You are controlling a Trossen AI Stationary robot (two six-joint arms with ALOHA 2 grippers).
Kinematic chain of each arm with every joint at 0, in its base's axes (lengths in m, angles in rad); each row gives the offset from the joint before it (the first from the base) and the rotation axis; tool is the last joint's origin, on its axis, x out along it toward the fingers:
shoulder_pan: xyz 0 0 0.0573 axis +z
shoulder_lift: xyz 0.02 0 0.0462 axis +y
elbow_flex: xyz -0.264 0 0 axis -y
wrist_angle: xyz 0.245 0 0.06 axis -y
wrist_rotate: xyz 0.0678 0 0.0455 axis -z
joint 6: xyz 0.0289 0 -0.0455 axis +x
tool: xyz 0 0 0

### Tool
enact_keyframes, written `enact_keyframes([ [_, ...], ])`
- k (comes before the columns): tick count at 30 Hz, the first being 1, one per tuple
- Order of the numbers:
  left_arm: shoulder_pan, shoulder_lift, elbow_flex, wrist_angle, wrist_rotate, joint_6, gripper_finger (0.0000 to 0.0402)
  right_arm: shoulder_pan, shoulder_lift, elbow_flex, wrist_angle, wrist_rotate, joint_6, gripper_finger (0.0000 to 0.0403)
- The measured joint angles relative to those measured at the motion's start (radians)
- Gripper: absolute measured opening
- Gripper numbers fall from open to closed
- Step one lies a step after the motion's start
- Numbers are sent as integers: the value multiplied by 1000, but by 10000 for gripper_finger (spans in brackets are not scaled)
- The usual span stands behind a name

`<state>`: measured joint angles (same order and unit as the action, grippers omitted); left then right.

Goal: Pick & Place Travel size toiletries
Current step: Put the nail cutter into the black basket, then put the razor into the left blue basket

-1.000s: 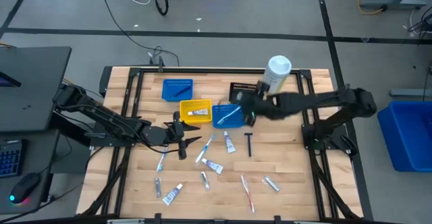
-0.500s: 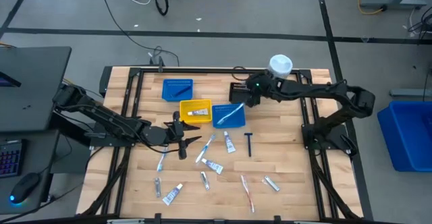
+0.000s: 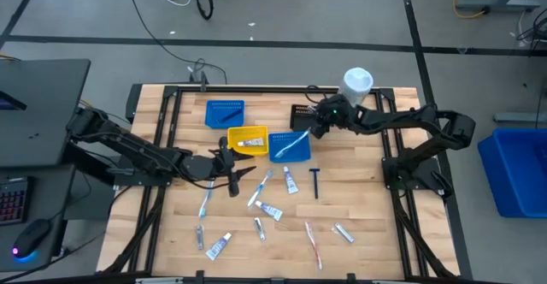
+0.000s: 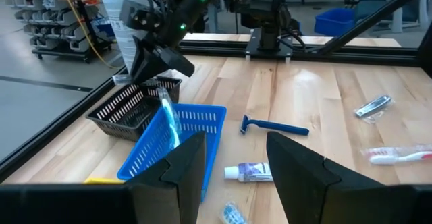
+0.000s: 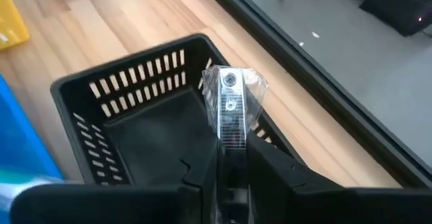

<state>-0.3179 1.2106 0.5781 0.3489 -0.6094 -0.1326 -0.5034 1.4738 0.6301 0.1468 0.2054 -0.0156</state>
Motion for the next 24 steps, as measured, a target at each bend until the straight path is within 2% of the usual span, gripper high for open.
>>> enact_keyframes([
  [9,1,0,0,0,1,-7,165,0,0,-22,43,29,0,131],
  [17,1,0,0,0,2,-8,165,8,0,-22,50,19,8,195],
  [21,1,0,0,0,2,-8,165,53,0,-22,84,4,-3,211],
  [24,1,0,0,0,2,-8,165,110,-2,-21,112,52,-26,210],
])
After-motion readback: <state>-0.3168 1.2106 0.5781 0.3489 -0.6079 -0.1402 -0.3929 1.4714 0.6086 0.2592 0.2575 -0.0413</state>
